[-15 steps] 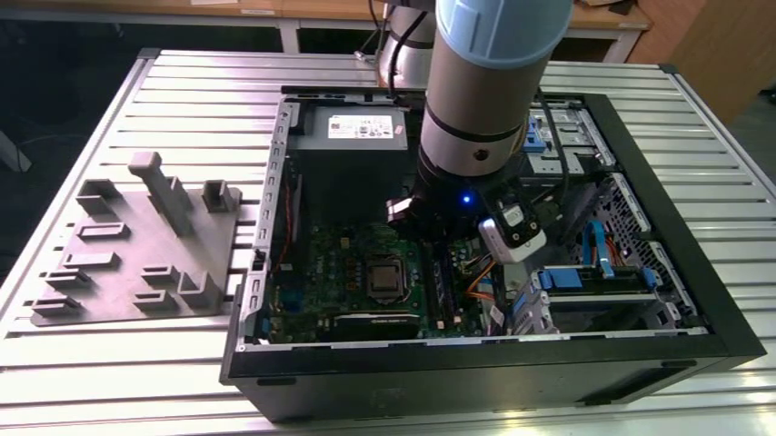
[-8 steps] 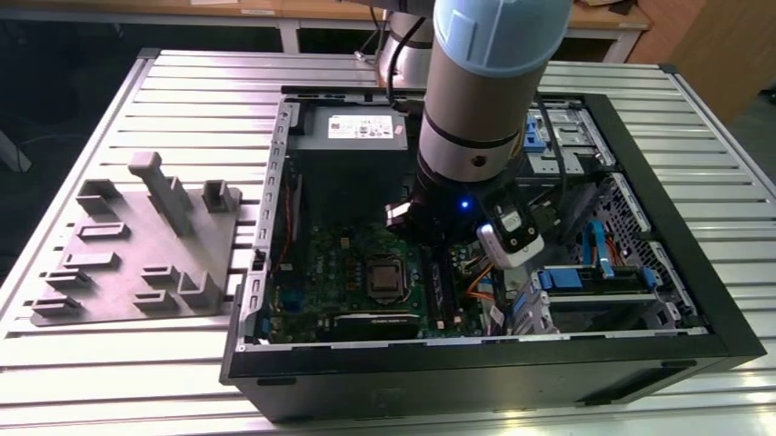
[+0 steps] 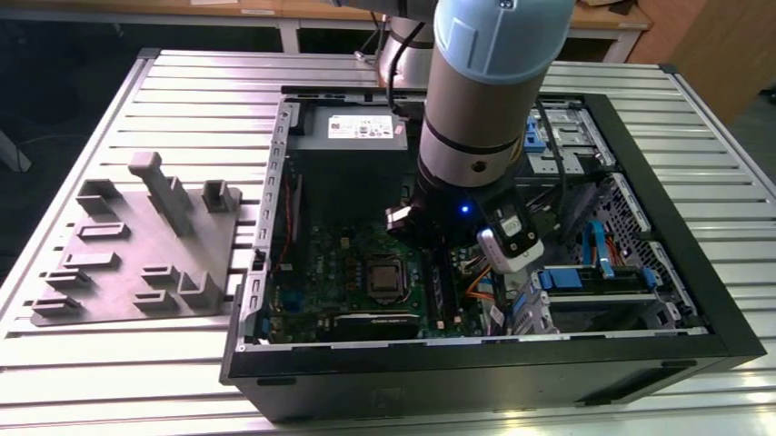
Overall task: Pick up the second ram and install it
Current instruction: 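Insert the second ram into the second slot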
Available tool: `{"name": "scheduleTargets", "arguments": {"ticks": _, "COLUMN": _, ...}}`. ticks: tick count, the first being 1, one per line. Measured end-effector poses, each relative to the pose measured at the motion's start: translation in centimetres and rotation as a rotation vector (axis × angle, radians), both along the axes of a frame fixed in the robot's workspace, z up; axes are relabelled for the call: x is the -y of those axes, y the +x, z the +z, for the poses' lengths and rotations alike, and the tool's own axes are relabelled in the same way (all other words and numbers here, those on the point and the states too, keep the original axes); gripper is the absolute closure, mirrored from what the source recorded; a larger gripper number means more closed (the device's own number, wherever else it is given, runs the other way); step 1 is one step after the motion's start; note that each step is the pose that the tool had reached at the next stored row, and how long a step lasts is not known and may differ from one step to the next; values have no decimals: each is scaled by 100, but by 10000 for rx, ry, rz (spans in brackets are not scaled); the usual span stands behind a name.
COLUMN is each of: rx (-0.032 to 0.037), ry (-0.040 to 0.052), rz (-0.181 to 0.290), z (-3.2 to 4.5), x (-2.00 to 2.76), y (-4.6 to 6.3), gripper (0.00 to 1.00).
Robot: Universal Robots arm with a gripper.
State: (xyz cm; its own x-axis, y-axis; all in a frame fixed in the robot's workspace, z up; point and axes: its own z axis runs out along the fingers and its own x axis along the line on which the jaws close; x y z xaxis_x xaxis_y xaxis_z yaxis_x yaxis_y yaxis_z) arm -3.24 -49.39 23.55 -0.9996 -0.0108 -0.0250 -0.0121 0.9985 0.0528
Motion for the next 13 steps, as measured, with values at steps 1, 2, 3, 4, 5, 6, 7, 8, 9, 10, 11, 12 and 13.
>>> {"name": "scheduleTargets", "arguments": {"ticks": 1, "rx": -1, "ry": -1, "rz": 1, "z": -2, "x": 0, "y": 6, "gripper": 89}}
{"name": "scheduleTargets", "arguments": {"ticks": 2, "rx": -1, "ry": -1, "rz": 0, "z": -6, "x": 0, "y": 11, "gripper": 89}}
{"name": "scheduleTargets", "arguments": {"ticks": 3, "rx": 0, "ry": -1, "rz": -1, "z": -9, "x": 0, "y": 12, "gripper": 89}}
{"name": "scheduleTargets", "arguments": {"ticks": 4, "rx": 0, "ry": 1, "rz": -2, "z": -15, "x": 1, "y": 12, "gripper": 89}}
{"name": "scheduleTargets", "arguments": {"ticks": 5, "rx": 0, "ry": 0, "rz": -2, "z": -22, "x": 2, "y": 12, "gripper": 89}}
{"name": "scheduleTargets", "arguments": {"ticks": 6, "rx": 0, "ry": -1, "rz": -2, "z": -30, "x": 4, "y": 12, "gripper": 89}}
{"name": "scheduleTargets", "arguments": {"ticks": 7, "rx": 0, "ry": 0, "rz": -1, "z": -36, "x": 5, "y": 13, "gripper": 89}}
{"name": "scheduleTargets", "arguments": {"ticks": 8, "rx": -1, "ry": -1, "rz": -2, "z": -39, "x": 6, "y": 12, "gripper": 89}}
{"name": "scheduleTargets", "arguments": {"ticks": 9, "rx": -1, "ry": -4, "rz": -2, "z": -39, "x": 7, "y": 12, "gripper": 89}}
{"name": "scheduleTargets", "arguments": {"ticks": 10, "rx": -1, "ry": -3, "rz": -1, "z": -40, "x": 6, "y": 12, "gripper": 89}}
{"name": "scheduleTargets", "arguments": {"ticks": 11, "rx": -1, "ry": -2, "rz": -1, "z": -41, "x": 6, "y": 13, "gripper": 89}}
{"name": "scheduleTargets", "arguments": {"ticks": 12, "rx": 0, "ry": 1, "rz": -1, "z": -41, "x": 6, "y": 13, "gripper": 89}}
{"name": "scheduleTargets", "arguments": {"ticks": 13, "rx": 1, "ry": 4, "rz": -1, "z": -42, "x": 6, "y": 13, "gripper": 89}}
